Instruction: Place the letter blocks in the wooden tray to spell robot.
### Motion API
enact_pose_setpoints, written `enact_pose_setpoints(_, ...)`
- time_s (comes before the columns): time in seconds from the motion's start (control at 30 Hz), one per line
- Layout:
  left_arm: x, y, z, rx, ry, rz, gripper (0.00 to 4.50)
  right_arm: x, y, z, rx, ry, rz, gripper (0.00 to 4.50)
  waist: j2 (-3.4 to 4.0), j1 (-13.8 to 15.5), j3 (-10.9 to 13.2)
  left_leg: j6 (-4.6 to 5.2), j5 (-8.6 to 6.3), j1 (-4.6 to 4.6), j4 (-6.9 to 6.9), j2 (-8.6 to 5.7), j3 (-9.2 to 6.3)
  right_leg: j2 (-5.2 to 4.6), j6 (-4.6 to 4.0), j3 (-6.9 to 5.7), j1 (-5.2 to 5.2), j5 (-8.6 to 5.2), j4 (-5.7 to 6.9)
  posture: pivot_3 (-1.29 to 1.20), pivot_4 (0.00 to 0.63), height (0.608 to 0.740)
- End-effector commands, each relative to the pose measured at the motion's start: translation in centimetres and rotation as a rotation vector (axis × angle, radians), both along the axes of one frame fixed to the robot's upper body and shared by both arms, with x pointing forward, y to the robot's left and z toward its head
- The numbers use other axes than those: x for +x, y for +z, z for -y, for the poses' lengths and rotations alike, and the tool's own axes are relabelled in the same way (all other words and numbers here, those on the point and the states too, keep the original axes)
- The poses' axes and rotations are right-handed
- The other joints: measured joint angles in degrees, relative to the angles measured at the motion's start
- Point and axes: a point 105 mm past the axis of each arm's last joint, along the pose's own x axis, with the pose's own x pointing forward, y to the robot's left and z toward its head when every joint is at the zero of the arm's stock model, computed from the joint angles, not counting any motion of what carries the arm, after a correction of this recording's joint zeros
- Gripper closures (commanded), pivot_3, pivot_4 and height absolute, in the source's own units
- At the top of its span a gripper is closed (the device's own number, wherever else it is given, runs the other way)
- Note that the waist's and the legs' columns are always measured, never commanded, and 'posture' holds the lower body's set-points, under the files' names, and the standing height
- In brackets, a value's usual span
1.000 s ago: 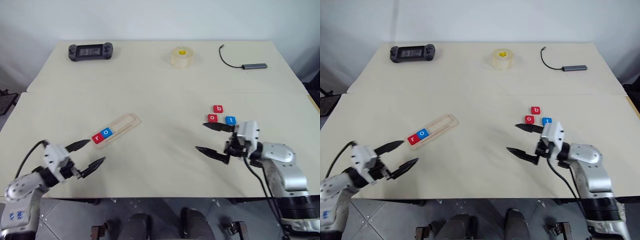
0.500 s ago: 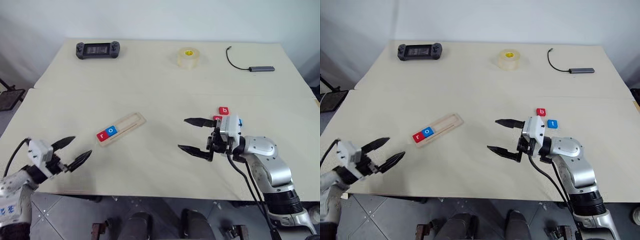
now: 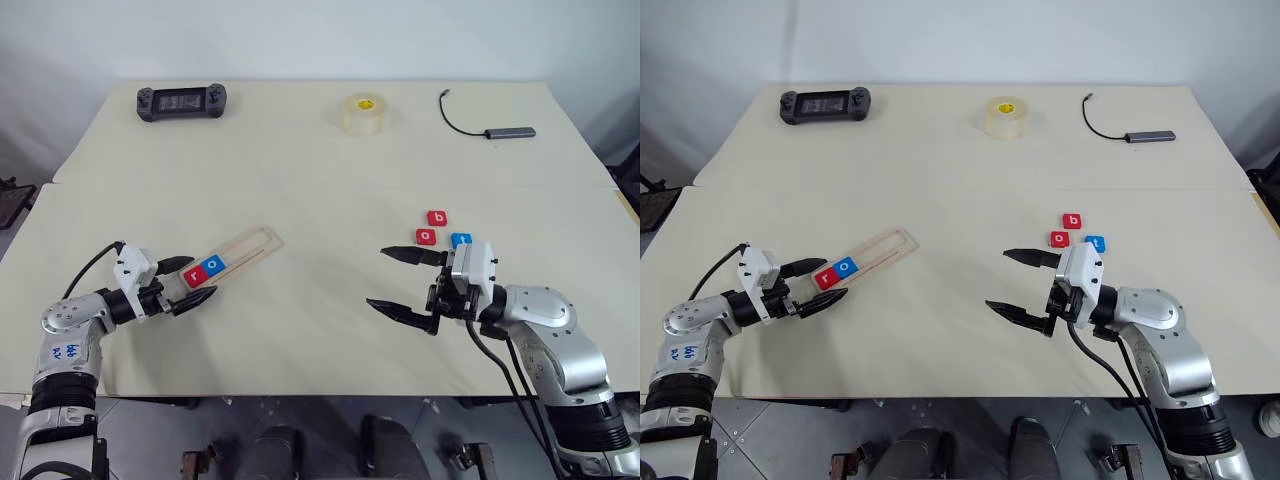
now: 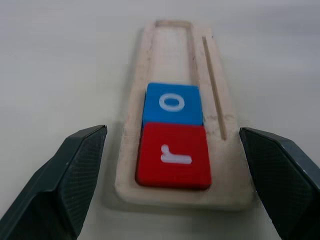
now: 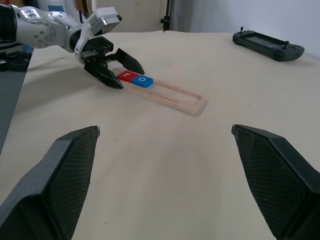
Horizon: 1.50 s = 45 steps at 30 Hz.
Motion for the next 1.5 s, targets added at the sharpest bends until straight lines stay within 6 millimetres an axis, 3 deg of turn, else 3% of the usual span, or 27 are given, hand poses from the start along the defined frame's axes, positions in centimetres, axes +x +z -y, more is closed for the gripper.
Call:
enact_pose_setpoints(0.03, -0.2, 0.1, -0.5, 0.041, -0.011, -0.01, 0.0, -0.4, 1.3, 0.3, 0.013, -0.008, 0.051, 0.06, 0.0, 0.0, 0.0, 0.0, 0.0, 0.0, 0.0, 0.0, 0.0, 0.0, 0.0, 0.0, 0.0, 0.0, 0.0, 0.0, 0.15, 0.74)
enact_pose_setpoints(0.27, -0.4, -1.7, -1.0, 0.079, -0.015, -0.124, 0.0, -0.2, 1.3, 0.0, 0.022, -0.018, 0.054, 0.06, 0.01, 0.0, 0.0, 0.0, 0.0, 0.03, 0.03, 0.0, 0.0, -0.01, 0.0, 0.01, 0.02, 0.0, 0.05, 0.0, 0.15, 0.74)
enact_pose_setpoints(0.43, -0.3, -2.2, -1.4, 0.096, 0.007, -0.135, 1.09, 0.0, 1.3, 0.3, 0.018, -0.033, 0.053, 0.0, 0.03, 0.0, 0.0, 0.0, 0.0, 0.07, 0.03, 0.0, 0.0, -0.01, 0.0, 0.01, 0.04, 0.0, 0.08, 0.0, 0.15, 0.74)
enact_pose_setpoints(0.5, -0.1, -1.9, -1.1, 0.084, -0.006, -0.108, 1.1, 0.1, 1.3, 0.5, 0.017, -0.041, 0.053, 0.0, 0.03, 0.0, 0.0, 0.0, 0.0, 0.09, 0.03, 0.0, 0.01, -0.02, 0.0, 0.01, 0.04, 0.0, 0.09, 0.0, 0.15, 0.74)
enact_pose_setpoints(0.63, 0.3, 1.0, 3.9, 0.022, -0.198, 0.02, 1.1, 0.3, 1.4, 1.8, 0.006, -0.112, 0.056, 0.0, 0.03, 0.5, 0.0, 0.02, 0.01, 0.05, 0.07, -0.02, 0.0, -0.04, 0.0, 0.02, 0.05, 0.0, 0.09, 0.0, 0.15, 0.74)
enact_pose_setpoints(0.77, 0.1, 2.3, 8.2, 0.028, -0.357, 0.074, 1.1, -0.3, 0.9, 3.8, -0.021, -0.181, 0.037, 0.0, -0.05, 1.7, 0.0, 0.07, 0.01, -0.06, 0.12, -0.08, -0.11, -0.07, 0.01, 0.0, 0.05, 0.0, 0.05, 0.0, 0.15, 0.74)
enact_pose_setpoints(0.9, 0.8, 3.0, 13.3, 0.069, -0.515, 0.105, 1.1, -2.0, -0.4, 7.2, -0.072, -0.301, -0.011, 0.0, -0.05, 2.4, 0.0, 0.08, 0.0, -0.1, 0.1, -0.09, -0.1, -0.05, 0.01, -0.05, 0.05, 0.0, -0.01, 0.0, 0.15, 0.74)
enact_pose_setpoints(1.07, 2.1, 2.1, 17.9, 0.167, -0.631, 0.101, 1.1, -4.0, -1.8, 10.4, -0.12, -0.427, -0.061, 0.0, -0.09, 2.2, 0.0, 0.12, 0.02, -0.02, 0.13, -0.12, 0.16, -0.04, 0.09, -0.02, 0.15, 0.05, -0.08, 0.0, 0.15, 0.74)
enact_pose_setpoints(1.27, 3.4, 1.0, 21.0, 0.232, -0.686, 0.069, 1.1, -6.0, -2.7, 12.3, -0.121, -0.536, -0.093, 0.0, -0.17, 1.6, 0.0, 0.14, 0.03, -0.02, 0.12, -0.09, 0.18, 0.0, 0.09, -0.02, 0.14, 0.05, -0.09, 0.0, 0.15, 0.74)
enact_pose_setpoints(1.47, 3.7, 0.5, 21.4, 0.208, -0.676, 0.015, 1.1, -6.7, -3.2, 12.7, -0.099, -0.592, -0.103, 0.0, -0.17, 1.6, 0.0, 0.15, 0.04, -0.01, 0.12, -0.05, 0.16, -0.02, 0.09, 0.01, 0.14, 0.05, -0.08, 0.0, 0.15, 0.74)
enact_pose_setpoints(1.5, 3.6, 0.6, 21.3, 0.189, -0.674, 0.01, 0.75, -6.8, -3.2, 12.8, -0.092, -0.604, -0.104, 0.0, -0.17, 1.6, 0.0, 0.16, 0.04, 0.0, 0.12, -0.05, 0.14, -0.02, 0.1, 0.01, 0.15, 0.05, -0.08, 0.0, 0.15, 0.74)
